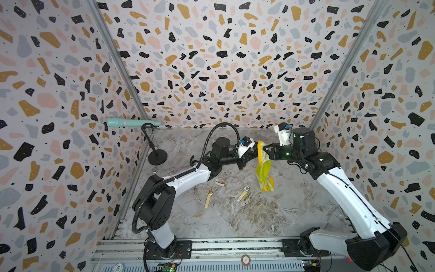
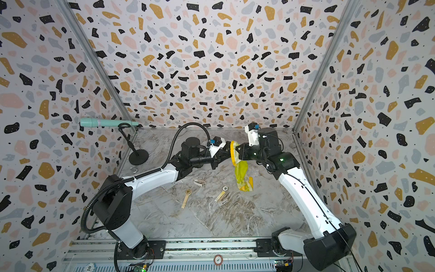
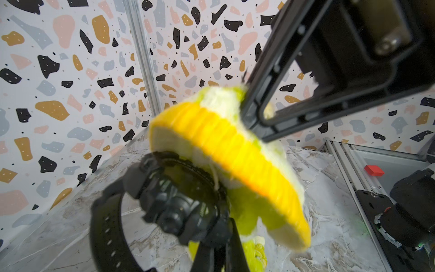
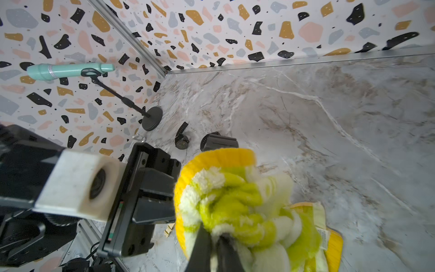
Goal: Wipe the watch dial
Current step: Wipe the dirt from the watch dial.
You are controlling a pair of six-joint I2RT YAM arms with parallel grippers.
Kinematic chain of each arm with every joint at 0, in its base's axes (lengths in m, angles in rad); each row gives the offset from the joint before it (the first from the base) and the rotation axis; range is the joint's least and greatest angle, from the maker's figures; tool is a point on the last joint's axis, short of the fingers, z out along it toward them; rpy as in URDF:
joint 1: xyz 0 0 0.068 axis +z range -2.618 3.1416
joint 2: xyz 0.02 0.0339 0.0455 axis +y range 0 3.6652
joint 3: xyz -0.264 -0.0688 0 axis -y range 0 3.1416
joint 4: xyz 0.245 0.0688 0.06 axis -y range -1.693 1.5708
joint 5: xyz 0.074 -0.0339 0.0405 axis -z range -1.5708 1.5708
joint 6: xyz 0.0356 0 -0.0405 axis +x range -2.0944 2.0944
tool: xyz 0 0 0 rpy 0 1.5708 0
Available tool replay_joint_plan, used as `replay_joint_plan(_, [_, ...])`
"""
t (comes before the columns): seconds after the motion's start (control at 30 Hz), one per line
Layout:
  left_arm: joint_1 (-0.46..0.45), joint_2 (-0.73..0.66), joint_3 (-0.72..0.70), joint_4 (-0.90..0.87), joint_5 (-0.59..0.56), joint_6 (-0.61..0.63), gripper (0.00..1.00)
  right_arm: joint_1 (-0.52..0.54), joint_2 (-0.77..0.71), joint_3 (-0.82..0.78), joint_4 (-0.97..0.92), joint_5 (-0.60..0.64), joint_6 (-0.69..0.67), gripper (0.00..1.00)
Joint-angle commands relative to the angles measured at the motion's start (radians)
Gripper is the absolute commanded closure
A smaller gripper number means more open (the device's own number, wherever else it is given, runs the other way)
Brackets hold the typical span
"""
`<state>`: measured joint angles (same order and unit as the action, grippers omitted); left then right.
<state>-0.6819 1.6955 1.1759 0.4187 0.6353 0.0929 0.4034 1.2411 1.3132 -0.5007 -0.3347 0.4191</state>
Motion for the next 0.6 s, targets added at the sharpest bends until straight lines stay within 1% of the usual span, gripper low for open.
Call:
replay_joint_plan(0.0, [-0.012, -0.003, 0.040, 0.040, 0.034, 0.008, 1.00, -0.003, 0.009, 0.059, 0.079, -0.042, -0.012, 1.00])
replay_joint_plan(0.23, [-0.024, -0.026, 0.041, 0.065, 0.052, 0.017, 1.00, -0.002, 0.088, 0.062, 0.094, -0.071, -0.020, 1.00])
replay_joint_plan(0.3, [-0.025, -0.031, 0.046, 0.067, 0.052, 0.021, 1.00, 0.006, 0.105, 0.064, 0.093, -0.058, -0.018, 1.00])
replay_joint_plan(0.43, [-0.025, -0.032, 0.056, 0.077, 0.052, 0.026, 1.00, 0.035, 0.128, 0.056, 0.063, 0.001, -0.032, 1.00])
replay_joint_plan(0.57, [-0.025, -0.025, 0.074, 0.095, 0.053, 0.031, 1.00, 0.079, 0.152, 0.045, 0.002, 0.116, -0.051, 1.00])
